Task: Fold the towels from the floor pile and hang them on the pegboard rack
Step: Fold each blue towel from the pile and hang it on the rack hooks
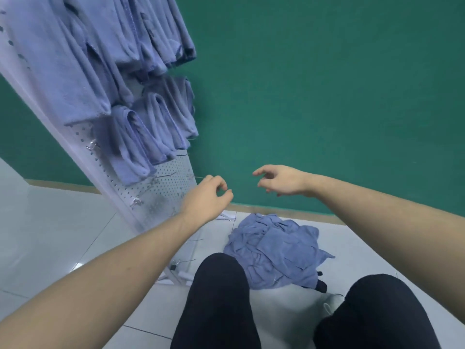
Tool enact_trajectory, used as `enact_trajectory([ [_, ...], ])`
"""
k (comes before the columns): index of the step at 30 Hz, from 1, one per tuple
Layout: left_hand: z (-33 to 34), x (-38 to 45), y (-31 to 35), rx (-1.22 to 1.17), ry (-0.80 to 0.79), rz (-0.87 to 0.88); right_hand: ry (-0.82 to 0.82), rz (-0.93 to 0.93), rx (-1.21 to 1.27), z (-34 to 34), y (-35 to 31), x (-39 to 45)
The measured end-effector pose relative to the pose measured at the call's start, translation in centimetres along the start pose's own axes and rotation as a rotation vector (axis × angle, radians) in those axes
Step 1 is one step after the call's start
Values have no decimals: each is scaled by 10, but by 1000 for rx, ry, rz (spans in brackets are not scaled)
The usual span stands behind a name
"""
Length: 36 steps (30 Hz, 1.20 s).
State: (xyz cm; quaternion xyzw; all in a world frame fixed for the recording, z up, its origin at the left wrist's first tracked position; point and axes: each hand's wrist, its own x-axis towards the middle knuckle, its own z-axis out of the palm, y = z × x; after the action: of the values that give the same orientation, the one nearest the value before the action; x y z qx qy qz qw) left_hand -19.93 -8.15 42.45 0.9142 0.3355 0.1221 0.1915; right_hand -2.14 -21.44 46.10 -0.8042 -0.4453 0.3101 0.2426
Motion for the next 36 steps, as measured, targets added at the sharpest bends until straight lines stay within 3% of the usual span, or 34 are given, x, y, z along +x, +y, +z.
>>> enact_trajectory([
  [9,123,58,35,-160,-288,-3,15,281,138,4,151,5],
  [19,281,120,0,-228,-522,-102,53,474,259,67,280,90],
  [26,398,138,-54,-209,-691,-224,-140,481,61,141,360,149],
  [31,467,138,-88,-115,-746,-137,-305,535,18,189,409,178],
  [36,514,130,-110,53,-841,21,-272,548,105,221,436,198],
])
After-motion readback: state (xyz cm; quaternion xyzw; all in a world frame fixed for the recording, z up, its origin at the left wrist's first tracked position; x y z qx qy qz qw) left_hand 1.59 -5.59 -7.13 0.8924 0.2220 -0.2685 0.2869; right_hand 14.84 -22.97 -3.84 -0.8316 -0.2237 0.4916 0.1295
